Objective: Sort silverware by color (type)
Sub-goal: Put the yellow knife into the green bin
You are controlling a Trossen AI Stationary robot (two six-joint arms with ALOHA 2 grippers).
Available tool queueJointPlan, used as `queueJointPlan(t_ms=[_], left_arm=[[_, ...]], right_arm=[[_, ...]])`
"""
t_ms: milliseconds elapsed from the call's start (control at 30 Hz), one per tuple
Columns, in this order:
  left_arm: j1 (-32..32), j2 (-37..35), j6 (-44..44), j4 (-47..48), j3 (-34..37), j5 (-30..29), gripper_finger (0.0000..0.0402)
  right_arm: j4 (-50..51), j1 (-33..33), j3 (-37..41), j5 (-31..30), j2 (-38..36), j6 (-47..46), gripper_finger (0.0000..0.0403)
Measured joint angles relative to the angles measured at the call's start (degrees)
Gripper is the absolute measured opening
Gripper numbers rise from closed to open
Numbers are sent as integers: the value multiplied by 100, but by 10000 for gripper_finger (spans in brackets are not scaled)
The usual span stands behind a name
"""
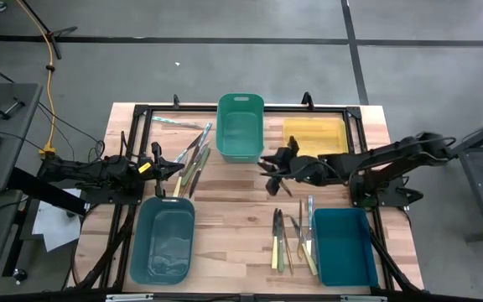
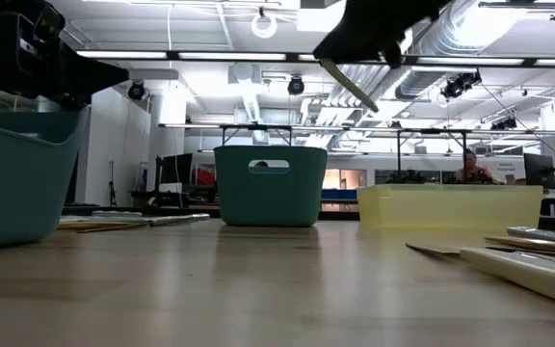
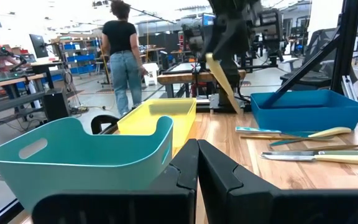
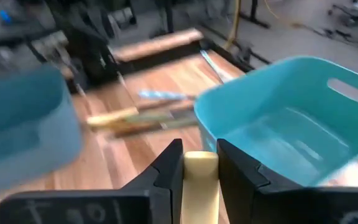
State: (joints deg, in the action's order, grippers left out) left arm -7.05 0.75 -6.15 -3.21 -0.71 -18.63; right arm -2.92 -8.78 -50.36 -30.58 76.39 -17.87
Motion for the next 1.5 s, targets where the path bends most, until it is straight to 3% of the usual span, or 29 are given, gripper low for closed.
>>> queueJointPlan(t_ms=[233, 400, 533, 667, 867, 1000, 1233, 1367, 1500], left_arm=[[0, 0, 2, -13, -2, 0, 0], [0, 0, 558, -558, 0, 62, 0], [20, 0, 824, -1795, -7, 225, 0], [15, 233, 1012, -2291, -93, 1208, 0], [20, 1490, 1165, -2546, -388, 942, 0], [-13, 2569, 1198, -3086, -895, 905, 0], [-278, 4221, 1056, -3125, -1800, 900, 0], [-318, 4587, 1032, -3142, -2075, 886, 0], [-319, 4497, 950, -3124, -2078, 616, 0]], right_arm=[[-3283, 27, 1324, 626, -155, 552, 71], [-4332, 27, 1560, 701, -150, 1020, 72], [-4495, 30, 1558, 716, -148, 1170, 72], [-4507, 156, 1556, 763, -148, 1156, 72], [-4571, 397, 1553, 1028, -148, 989, 72], [-4624, 435, 1551, 1033, -146, 991, 72], [-4731, 426, 1549, 1057, -140, 1085, 72], [-4890, 427, 1545, 1196, 59, 1042, 73], [-5313, 427, 1545, 1318, 302, 1125, 73]])
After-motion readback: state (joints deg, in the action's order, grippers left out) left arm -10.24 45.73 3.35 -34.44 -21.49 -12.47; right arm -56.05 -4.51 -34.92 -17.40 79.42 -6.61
